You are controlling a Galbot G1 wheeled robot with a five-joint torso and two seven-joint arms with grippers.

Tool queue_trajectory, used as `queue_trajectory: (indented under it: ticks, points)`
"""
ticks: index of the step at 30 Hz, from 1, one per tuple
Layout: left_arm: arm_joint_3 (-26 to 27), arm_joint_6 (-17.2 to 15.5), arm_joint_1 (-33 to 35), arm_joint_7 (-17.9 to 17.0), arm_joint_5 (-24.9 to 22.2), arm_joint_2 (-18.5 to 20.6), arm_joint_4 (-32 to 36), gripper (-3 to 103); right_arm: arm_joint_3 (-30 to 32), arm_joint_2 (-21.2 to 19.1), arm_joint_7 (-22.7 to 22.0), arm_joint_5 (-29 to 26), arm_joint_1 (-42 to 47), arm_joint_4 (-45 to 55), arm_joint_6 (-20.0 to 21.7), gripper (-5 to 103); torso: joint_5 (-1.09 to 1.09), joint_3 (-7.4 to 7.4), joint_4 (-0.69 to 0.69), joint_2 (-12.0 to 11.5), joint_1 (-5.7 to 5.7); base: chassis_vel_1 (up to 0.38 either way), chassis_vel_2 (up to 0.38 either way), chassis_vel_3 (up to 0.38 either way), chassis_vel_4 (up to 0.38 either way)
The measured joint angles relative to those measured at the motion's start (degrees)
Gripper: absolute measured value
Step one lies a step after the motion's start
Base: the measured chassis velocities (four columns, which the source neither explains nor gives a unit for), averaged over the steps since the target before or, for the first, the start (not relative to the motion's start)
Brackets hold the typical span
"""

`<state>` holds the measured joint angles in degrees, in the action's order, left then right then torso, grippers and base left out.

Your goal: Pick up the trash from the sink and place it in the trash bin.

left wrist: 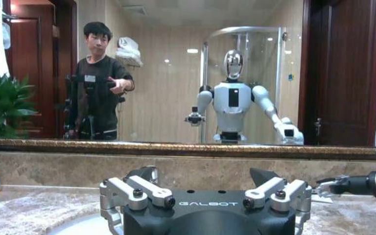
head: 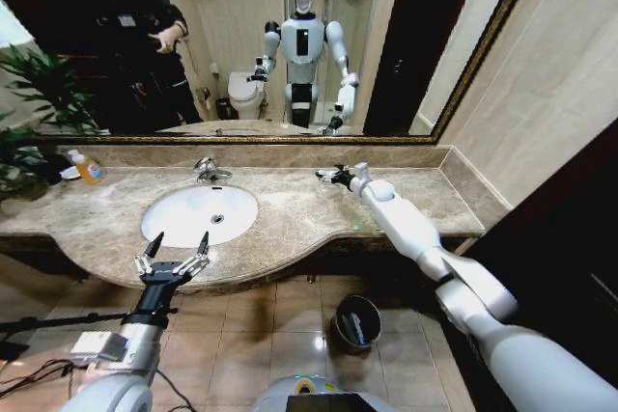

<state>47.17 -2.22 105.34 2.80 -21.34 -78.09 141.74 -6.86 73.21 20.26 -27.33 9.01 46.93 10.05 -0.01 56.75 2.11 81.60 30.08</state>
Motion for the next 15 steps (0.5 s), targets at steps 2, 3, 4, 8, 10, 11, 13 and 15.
queue_trajectory:
  ticks: [2,3,4,8,10,11,13,15]
  points:
    - [0.00,0.00,0.00,0.00,0.00,0.00,0.00,100,-0.23,0.44,-0.54,0.04,-0.17,-0.18,0.57,100,0.00,0.00,0.00,0.00,0.00,0.000,0.000,0.000,0.000]
    - [0.00,0.00,0.00,0.00,0.00,0.00,0.00,100,-0.34,0.62,-0.82,0.04,-0.24,-0.28,0.78,100,0.00,0.00,0.00,0.00,0.00,0.000,0.000,0.000,0.000]
    - [0.00,0.00,0.00,0.00,0.00,0.00,0.00,100,-0.56,1.13,-1.58,0.05,-0.48,-0.64,1.39,100,0.00,0.00,0.00,0.00,0.00,0.000,0.000,0.000,0.000]
    - [0.00,0.00,0.00,0.00,0.00,0.00,0.00,100,-0.26,1.64,-2.59,0.27,-0.67,-1.43,2.98,100,0.01,0.00,0.02,0.00,0.00,0.000,0.000,0.000,0.000]
    - [0.00,0.00,0.00,0.00,0.00,0.00,0.00,100,1.36,0.79,-3.41,1.17,-0.04,-1.59,3.34,100,0.00,0.00,0.01,0.00,0.00,0.000,0.000,0.000,0.000]
    - [0.00,0.00,0.00,0.00,0.00,0.00,0.00,100,1.36,0.79,-3.41,1.17,-0.04,-1.59,3.34,100,0.00,0.00,0.01,0.00,0.00,0.000,0.000,0.000,0.000]
    - [0.00,0.00,0.00,0.00,0.00,0.00,0.00,100,2.55,0.22,-3.91,1.91,0.19,-2.16,3.49,100,0.00,0.00,-0.04,0.00,0.00,0.000,0.000,0.000,0.000]
    - [0.00,0.00,0.00,0.00,0.00,0.00,0.00,100,2.82,0.43,-3.89,2.64,-0.26,-3.52,3.50,100,0.01,0.00,-0.03,0.00,0.00,0.000,0.000,0.000,0.000]
